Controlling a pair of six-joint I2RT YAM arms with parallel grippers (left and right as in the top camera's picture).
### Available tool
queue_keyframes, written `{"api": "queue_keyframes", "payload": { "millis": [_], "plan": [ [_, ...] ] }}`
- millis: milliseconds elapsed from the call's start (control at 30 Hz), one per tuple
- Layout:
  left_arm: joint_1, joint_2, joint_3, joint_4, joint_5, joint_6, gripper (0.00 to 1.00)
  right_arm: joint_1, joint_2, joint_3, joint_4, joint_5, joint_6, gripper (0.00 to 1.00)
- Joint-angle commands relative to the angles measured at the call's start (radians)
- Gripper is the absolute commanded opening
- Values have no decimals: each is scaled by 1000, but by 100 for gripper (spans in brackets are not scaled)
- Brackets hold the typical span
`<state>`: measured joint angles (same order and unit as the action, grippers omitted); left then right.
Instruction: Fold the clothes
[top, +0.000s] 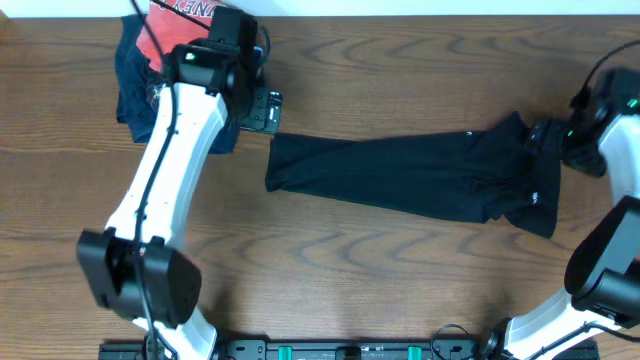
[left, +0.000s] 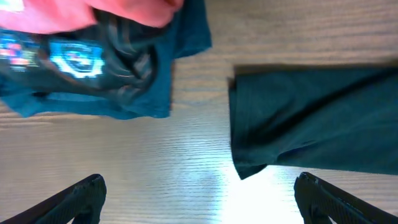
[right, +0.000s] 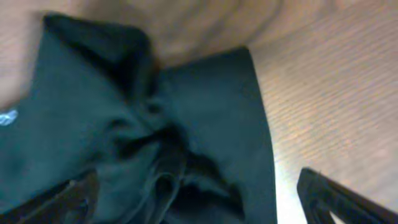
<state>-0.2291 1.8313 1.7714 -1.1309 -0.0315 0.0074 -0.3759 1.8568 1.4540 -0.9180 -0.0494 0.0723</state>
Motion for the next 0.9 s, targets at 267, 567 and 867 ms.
{"api": "queue_keyframes", "payload": {
  "millis": [267, 567, 867],
  "plan": [
    [33, 259, -16, 43, 174, 144, 98, 11, 0, 321, -360, -205, -77, 99],
    [65, 377, -19, -3, 366, 270, 98, 36, 0, 320, -383, -205, -82, 99],
    [60, 385, -135, 37, 415, 314, 98, 37, 0, 320, -381, -206, -81, 99]
  ]
}}
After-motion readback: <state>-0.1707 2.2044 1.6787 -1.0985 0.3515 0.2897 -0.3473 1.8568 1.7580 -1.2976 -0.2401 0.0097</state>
